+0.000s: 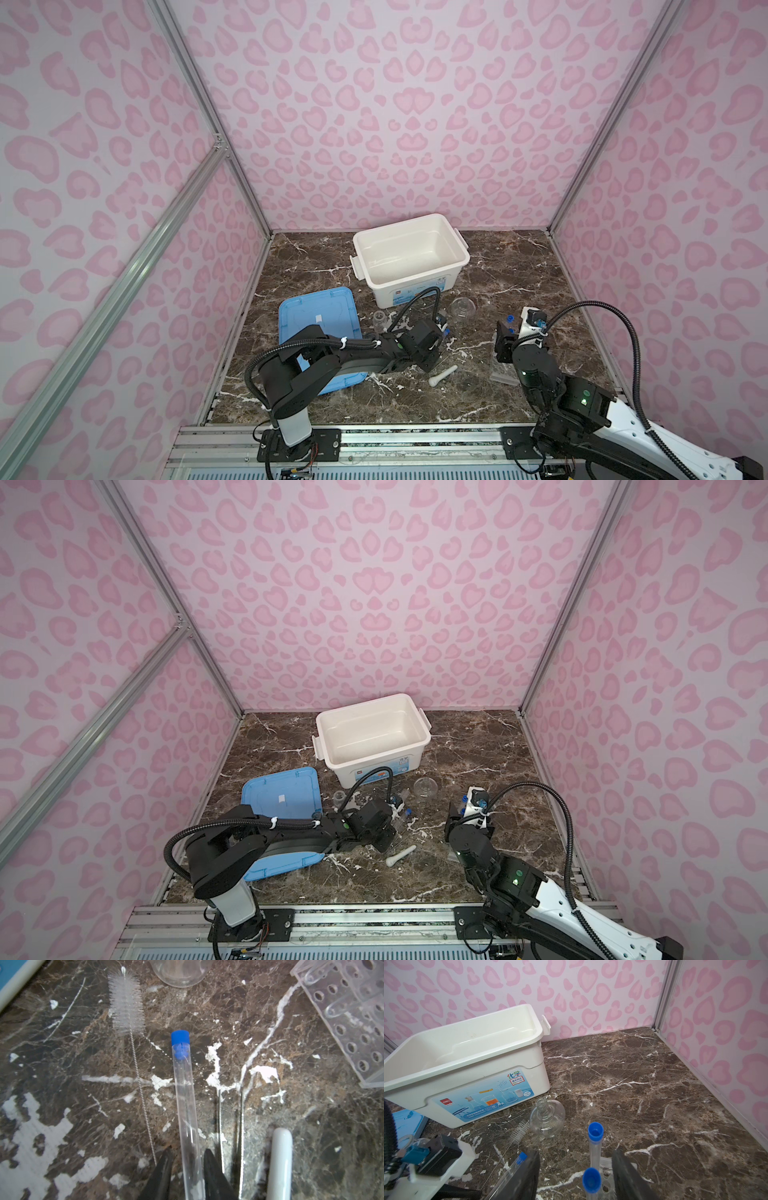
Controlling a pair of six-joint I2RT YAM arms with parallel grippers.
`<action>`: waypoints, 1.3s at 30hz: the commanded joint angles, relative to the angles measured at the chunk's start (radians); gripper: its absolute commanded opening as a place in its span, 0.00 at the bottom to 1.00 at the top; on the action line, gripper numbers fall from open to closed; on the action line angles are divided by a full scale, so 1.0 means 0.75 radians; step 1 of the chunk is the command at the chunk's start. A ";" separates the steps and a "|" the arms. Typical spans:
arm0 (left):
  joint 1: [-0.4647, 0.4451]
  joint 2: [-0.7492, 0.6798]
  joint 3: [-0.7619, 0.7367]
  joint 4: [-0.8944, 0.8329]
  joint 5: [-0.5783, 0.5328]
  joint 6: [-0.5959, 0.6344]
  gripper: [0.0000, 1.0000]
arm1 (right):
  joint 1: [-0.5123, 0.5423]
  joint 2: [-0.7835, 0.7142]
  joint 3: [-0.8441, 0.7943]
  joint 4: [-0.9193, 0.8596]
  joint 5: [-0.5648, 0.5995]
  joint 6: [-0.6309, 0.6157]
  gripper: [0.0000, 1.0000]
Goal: Organize the chemistry lab equipment
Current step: 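Close the left gripper around the lying blue-capped tube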
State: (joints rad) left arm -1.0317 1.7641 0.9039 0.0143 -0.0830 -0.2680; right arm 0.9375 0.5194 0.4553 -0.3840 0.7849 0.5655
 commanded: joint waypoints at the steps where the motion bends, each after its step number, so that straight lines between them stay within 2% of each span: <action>1: -0.003 0.018 0.024 -0.019 0.012 -0.001 0.29 | -0.001 -0.006 -0.005 0.009 0.011 0.014 0.57; 14: -0.009 0.065 0.062 -0.075 -0.006 0.019 0.25 | -0.011 -0.005 -0.003 0.003 0.009 0.016 0.57; 20: -0.042 0.097 0.104 -0.174 -0.093 0.060 0.24 | -0.015 0.007 0.005 -0.010 0.021 0.008 0.57; 32: -0.046 0.116 0.106 -0.153 -0.094 0.049 0.16 | -0.029 -0.007 0.003 -0.012 0.011 0.011 0.56; 39: -0.046 0.064 0.108 -0.114 -0.062 0.030 0.15 | -0.028 -0.001 0.020 0.014 -0.019 -0.008 0.56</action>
State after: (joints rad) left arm -1.0660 1.8324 0.9817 -0.0517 -0.1486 -0.2352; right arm 0.9161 0.5163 0.4603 -0.3885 0.7776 0.5678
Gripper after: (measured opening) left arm 0.174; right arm 0.565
